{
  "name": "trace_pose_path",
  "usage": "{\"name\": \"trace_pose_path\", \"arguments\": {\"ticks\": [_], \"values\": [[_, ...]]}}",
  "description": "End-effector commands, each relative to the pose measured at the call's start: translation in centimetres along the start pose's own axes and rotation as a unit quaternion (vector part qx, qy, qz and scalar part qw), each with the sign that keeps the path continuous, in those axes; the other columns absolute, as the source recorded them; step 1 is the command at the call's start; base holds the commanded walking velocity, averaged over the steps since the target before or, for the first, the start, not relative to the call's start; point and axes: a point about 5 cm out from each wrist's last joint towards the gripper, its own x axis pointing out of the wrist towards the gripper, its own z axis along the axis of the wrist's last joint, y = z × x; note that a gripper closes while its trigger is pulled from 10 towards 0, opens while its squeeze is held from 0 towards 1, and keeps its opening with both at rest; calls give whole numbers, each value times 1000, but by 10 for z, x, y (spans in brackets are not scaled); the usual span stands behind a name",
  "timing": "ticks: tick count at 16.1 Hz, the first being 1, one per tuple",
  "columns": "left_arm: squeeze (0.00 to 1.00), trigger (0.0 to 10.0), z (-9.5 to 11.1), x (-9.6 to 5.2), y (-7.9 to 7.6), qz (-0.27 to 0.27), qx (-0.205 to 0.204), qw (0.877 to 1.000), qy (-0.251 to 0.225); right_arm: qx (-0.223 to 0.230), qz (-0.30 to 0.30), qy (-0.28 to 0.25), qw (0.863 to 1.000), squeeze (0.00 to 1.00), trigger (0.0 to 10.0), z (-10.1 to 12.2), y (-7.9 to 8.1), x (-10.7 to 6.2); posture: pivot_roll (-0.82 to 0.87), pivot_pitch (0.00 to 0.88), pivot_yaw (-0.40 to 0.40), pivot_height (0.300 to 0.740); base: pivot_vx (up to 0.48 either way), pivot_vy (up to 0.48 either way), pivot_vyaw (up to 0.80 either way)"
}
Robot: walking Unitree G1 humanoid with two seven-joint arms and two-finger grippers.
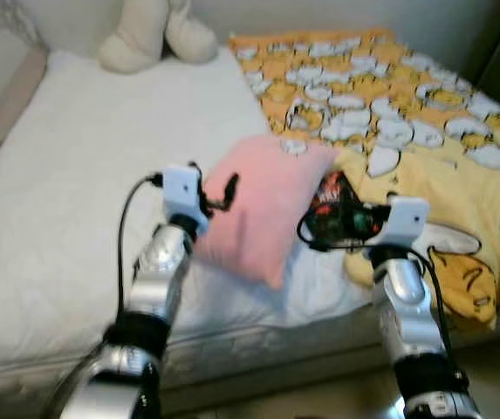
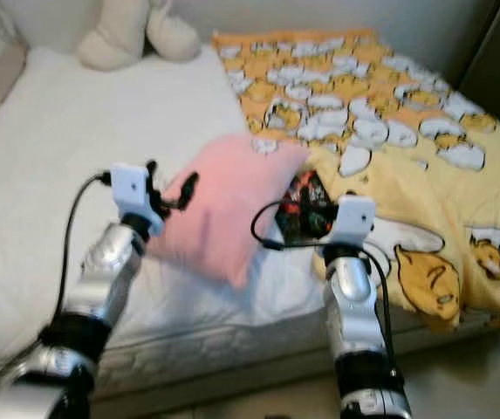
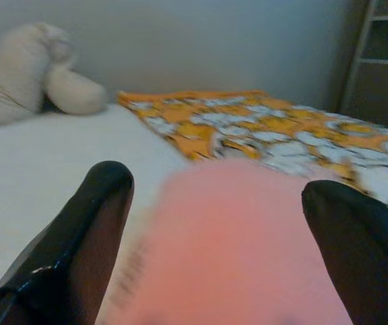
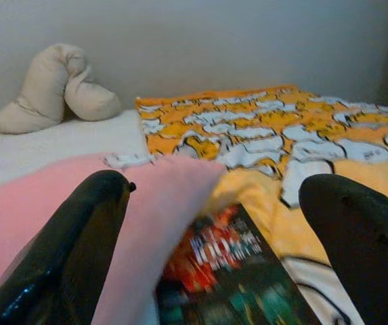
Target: Clean up the room
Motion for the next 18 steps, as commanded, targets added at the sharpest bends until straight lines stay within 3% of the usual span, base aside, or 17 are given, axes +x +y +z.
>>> {"name": "trace_pose_path", "arguments": {"ticks": [1,4,5,7,9,11,13,16,17,18], "values": [[0,10000,4,6,14,23,16,1000,9,21,6,4,1000,8,10000,-1,6,-2,-41,0,11,719,0,0,0],[0,10000,14,33,18,-1,28,998,62,85,-47,23,995,0,10000,-4,-10,-4,-77,0,15,719,0,0,0],[0,10000,14,35,16,-5,27,997,69,95,-56,25,994,0,10000,-4,-15,-5,-93,0,20,719,0,0,0],[0,10000,3,39,10,-13,-13,992,128,139,-86,50,985,0,10000,-10,-37,-5,-129,0,35,719,0,0,0],[0,10000,-7,37,5,-20,-60,985,162,160,-69,70,982,0,10000,-15,-38,0,-174,44,53,719,0,0,0],[0,10000,-15,34,-1,-29,-78,979,185,195,-52,91,975,0,10000,-19,-37,5,-203,85,56,719,0,0,0],[0,10000,-23,31,-6,-23,-66,975,209,215,-21,113,970,0,10000,-24,-29,11,-210,179,52,719,0,0,0],[0,10000,-26,31,-8,-1,-31,976,216,219,39,138,965,0,10000,-27,-3,21,-211,220,55,719,0,0,0],[0,10000,-23,33,-7,8,-24,977,210,216,53,142,965,0,10000,-27,5,25,-213,231,61,719,0,0,0],[0,10000,-10,40,-5,23,-42,982,180,200,88,130,967,0,10000,-18,23,30,-207,231,68,719,0,0,0]]}}
